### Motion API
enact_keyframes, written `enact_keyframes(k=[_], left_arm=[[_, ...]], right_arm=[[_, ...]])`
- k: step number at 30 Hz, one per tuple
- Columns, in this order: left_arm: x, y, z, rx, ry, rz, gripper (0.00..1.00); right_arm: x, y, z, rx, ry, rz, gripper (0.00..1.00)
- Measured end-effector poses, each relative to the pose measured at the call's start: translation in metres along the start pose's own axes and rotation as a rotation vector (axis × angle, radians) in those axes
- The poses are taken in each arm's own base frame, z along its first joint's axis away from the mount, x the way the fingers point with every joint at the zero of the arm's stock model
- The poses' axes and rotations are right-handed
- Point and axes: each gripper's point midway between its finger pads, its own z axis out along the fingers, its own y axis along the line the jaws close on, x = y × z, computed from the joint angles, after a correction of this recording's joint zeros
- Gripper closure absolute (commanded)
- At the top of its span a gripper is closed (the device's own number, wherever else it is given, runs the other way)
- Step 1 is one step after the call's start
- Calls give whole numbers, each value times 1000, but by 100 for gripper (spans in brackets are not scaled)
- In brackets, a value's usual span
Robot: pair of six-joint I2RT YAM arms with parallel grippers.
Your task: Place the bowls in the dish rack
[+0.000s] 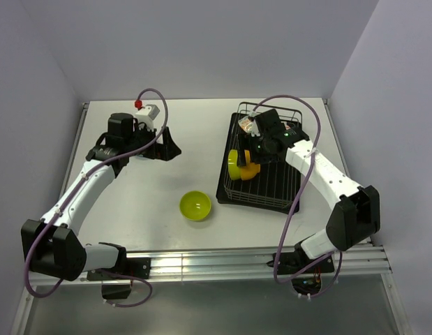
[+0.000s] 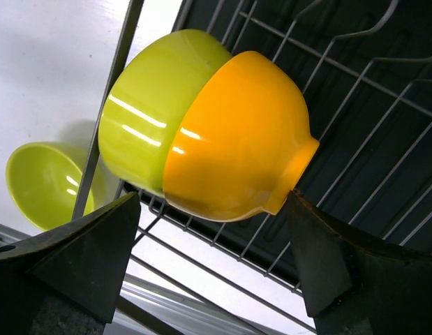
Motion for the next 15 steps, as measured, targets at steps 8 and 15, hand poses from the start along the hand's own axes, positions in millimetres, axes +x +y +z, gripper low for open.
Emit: enact_keyframes(k=[8,15], left_arm=[[21,-1,0,35,64,40,4],[77,-4,7,84,217,148,16]], right_arm=[[1,5,-2,-28,3,-14,0],[-12,20,-36,-137,-86,-29,0]])
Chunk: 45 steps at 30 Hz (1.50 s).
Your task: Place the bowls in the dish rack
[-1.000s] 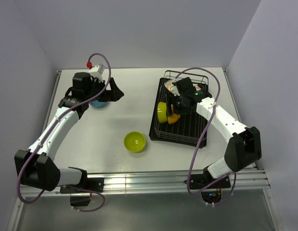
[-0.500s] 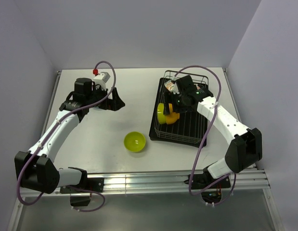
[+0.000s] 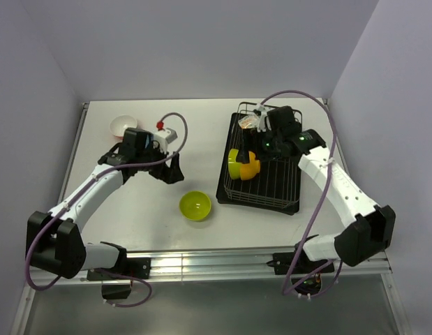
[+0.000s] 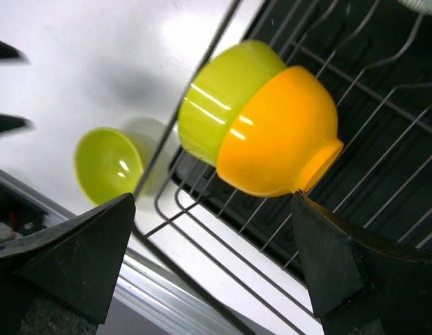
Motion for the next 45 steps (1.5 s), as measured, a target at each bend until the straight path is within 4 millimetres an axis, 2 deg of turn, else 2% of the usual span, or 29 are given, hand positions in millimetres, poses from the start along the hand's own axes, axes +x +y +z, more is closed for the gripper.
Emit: enact_keyframes(k=[6,9,12,15,17,19,21,25,30,33,35,40,42,45], left_arm=[[58,-15,25,71,191,70,27],[77,-17,35,82,265,82,31],[92,-15,44,76,325,98,38],[106,-14,53,69,382,115,48],[117,-14,57,65,425,120,61],[125,-13,61,61,459,123,73],[128,-11,62,52,480,124,79],[125,-12,61,49,484,118,98],[122,-13,55,55,483,111,100],[108,-17,43,80,446,80,100],[85,-17,30,96,374,52,100],[-11,-21,-14,62,31,66,100],[-48,-37,-33,72,-103,85,100],[-88,-57,-49,113,-229,87,100]], right_arm=[[-29,6,-41,-59,-145,-18,0],[-38,4,-58,-70,-199,-19,0],[-44,-3,-72,-56,-245,-17,0],[-47,-10,-81,-44,-276,-4,0],[-49,-13,-87,-41,-291,6,0],[-50,-17,-90,-37,-300,19,0],[-51,-20,-91,-40,-304,29,0],[-51,-21,-93,-56,-302,39,0],[-52,-11,-93,-114,-305,42,0],[-49,-4,-92,-161,-305,54,0],[-50,3,-93,-197,-307,59,0],[-57,23,-99,-313,-324,66,0],[-61,32,-103,-368,-335,65,0],[-65,47,-109,-445,-343,54,0]])
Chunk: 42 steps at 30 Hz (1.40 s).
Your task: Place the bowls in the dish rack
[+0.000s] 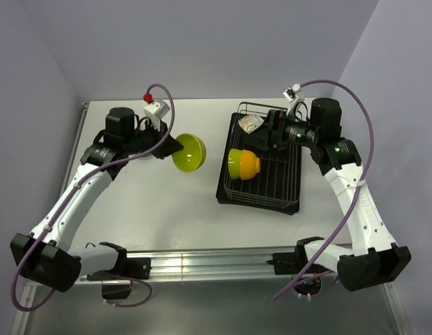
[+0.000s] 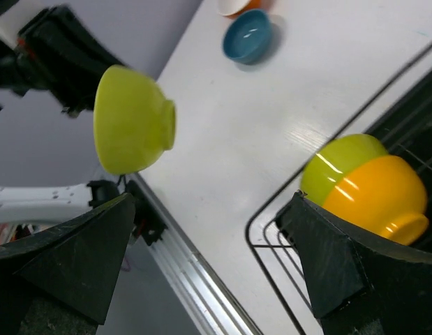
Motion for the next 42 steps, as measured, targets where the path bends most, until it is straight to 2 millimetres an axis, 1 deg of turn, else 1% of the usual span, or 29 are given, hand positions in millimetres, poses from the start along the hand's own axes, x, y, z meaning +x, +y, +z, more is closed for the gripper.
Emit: enact_keyframes(k=[1,2,4,8,12,16,18,21,25,28,31,32,34,35,37,38,39,40,41,42], left_arm=[[-10,-3,1,12,-28,-13,100],[-17,-5,4,23,-45,-28,100],[-24,-5,12,42,-64,-74,100],[-22,-5,34,79,-46,-176,100],[-17,-14,53,128,-14,-236,100],[-19,-27,57,180,-9,-257,100],[-23,-33,57,205,-18,-260,100],[-26,-36,56,220,-26,-262,100],[-27,-35,56,221,-29,-272,100],[-30,-39,55,239,-35,-275,100],[-32,-41,55,249,-39,-283,100],[-33,-41,55,250,-41,-285,100],[-34,-41,55,253,-48,-281,100],[-34,-41,55,254,-49,-283,100],[-33,-41,55,252,-45,-293,100],[-32,-40,56,250,-43,-299,100],[-31,-40,56,249,-42,-305,98],[-31,-40,56,248,-41,-307,94],[-30,-40,56,247,-41,-308,89],[-31,-39,56,246,-42,-307,76]], right_arm=[[-1,6,1,-25,0,-3,0],[0,11,2,-48,4,-8,0],[4,23,6,-94,20,-19,0],[17,48,16,-174,68,-40,0],[31,62,29,-224,119,-44,0],[41,62,43,-213,154,-30,0],[45,56,51,-193,171,-12,0],[51,49,63,-171,200,32,0],[50,52,67,-176,202,49,0],[49,57,69,-189,196,53,3],[47,59,70,-198,188,55,9],[46,60,70,-201,184,56,14],[44,63,70,-214,181,57,21],[44,64,70,-220,181,57,30],[44,65,70,-225,180,51,44],[44,65,70,-222,180,55,60],[44,65,70,-221,181,55,69],[44,64,70,-220,182,55,78],[44,64,70,-219,181,54,95],[44,64,70,-219,181,53,100]])
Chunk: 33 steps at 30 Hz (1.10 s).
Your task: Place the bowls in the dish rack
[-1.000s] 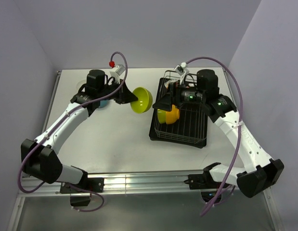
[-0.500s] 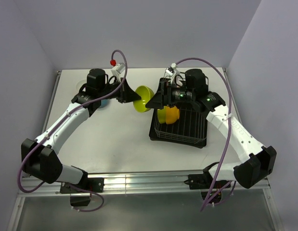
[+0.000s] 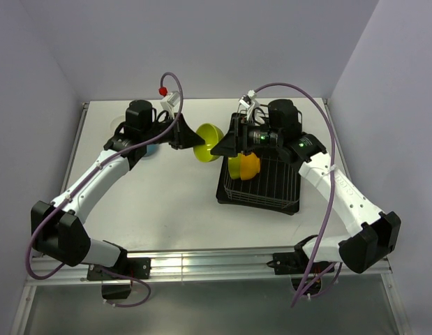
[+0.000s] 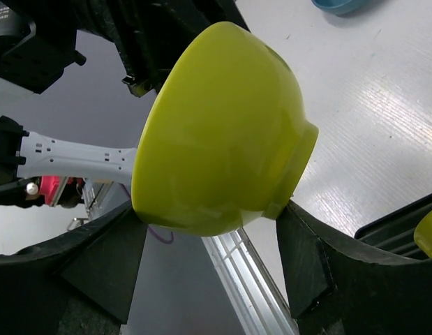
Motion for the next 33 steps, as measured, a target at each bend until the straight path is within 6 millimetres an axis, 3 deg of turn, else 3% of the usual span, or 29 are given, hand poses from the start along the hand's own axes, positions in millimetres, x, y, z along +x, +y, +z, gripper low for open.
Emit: enact_keyframes(k=[2,3,6,8,9,14,17,21,28,33], left_arm=[[0,0,0,0,0,2,54],[0,0,0,-1,0,-5,38],[2,0,0,-7,4,1,17],[2,2,-1,-15,6,-2,14],[3,3,-1,-22,7,-6,3],[0,18,-10,-82,-4,-16,0],[-5,26,-18,-120,-22,-13,1],[-9,34,-24,-152,-39,-11,1],[-9,34,-25,-152,-39,-7,0],[-9,34,-25,-152,-37,-2,1]], right_arm=[[0,-1,0,4,-3,-3,100],[0,-2,0,13,-4,-5,100],[-1,-7,-3,40,-14,-15,100],[-1,-8,-8,55,-24,-22,100],[-1,-10,-12,65,-30,-27,100],[-8,-28,-45,162,-91,-49,100],[-12,-53,-72,278,-133,-62,100],[-3,-94,-101,474,-145,-52,100],[27,-143,-122,706,-59,-13,100],[39,-172,-121,794,13,34,100]])
